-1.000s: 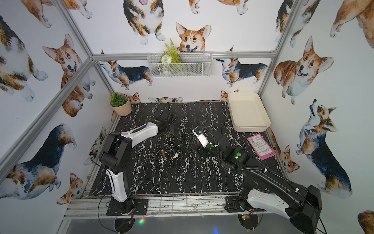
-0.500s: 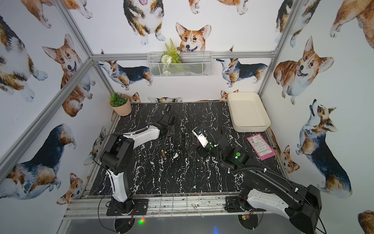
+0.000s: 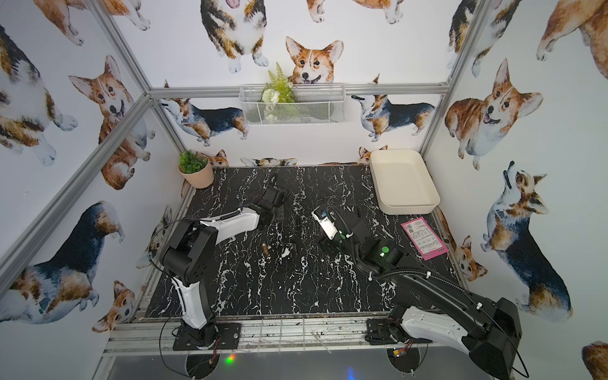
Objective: Open the lipstick cap
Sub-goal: Place the lipstick at the center of the board.
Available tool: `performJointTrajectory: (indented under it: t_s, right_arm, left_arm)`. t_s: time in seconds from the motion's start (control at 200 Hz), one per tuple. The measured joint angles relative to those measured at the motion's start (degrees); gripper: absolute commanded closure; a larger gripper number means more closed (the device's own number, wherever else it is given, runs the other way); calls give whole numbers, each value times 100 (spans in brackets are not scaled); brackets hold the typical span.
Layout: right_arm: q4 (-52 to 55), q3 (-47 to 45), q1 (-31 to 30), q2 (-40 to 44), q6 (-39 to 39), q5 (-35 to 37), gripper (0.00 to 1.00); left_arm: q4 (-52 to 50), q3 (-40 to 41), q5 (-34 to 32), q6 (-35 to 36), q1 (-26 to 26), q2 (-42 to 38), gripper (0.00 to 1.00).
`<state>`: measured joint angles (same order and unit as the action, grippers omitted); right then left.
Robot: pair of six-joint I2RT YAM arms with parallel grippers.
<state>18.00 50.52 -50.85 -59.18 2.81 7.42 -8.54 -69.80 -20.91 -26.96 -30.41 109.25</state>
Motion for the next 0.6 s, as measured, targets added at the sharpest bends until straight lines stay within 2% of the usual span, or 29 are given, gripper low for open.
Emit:
performJointTrajectory:
  t_s: [0.11, 0.38, 0.601]
  right_arm:
    - [0, 0, 0, -20, 0, 0, 32]
    - [2, 2, 0, -57, 0, 0, 32]
    - [2, 2, 0, -68, 0, 0, 32]
  left_arm:
    - [0, 28, -46, -24, -2, -28, 69]
    - [-42, -48, -68, -44, -15, -7, 68]
    - [-50, -129, -81, -66, -26, 13, 62]
